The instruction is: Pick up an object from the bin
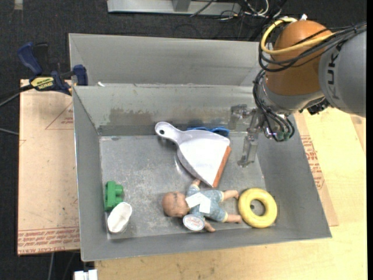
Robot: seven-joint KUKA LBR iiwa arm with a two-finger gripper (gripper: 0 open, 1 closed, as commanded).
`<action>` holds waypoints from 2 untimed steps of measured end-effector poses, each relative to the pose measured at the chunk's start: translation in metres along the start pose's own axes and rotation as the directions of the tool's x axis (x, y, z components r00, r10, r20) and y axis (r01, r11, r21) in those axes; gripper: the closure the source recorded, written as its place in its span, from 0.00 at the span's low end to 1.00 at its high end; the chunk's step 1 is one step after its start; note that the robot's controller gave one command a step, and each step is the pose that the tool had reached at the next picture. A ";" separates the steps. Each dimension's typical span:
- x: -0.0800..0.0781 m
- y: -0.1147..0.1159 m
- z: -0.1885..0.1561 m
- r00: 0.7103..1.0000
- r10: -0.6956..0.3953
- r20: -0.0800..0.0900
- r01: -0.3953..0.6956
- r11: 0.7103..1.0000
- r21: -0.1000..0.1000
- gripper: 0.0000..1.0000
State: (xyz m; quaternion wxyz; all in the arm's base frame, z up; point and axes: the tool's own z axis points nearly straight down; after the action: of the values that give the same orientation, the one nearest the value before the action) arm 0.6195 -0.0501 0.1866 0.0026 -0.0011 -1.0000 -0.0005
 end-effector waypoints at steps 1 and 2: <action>-0.001 0.000 -0.005 1.000 -0.001 0.008 0.001 1.000 0.001 0.00; 0.018 -0.015 0.034 0.994 -0.109 0.009 0.109 0.994 0.001 0.00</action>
Offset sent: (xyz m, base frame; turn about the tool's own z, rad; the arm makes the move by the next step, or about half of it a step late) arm -0.0604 -0.0489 -0.1166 -0.3229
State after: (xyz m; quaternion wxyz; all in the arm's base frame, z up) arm 0.6015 -0.0651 0.1530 -0.0020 0.0534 -0.9986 -0.0005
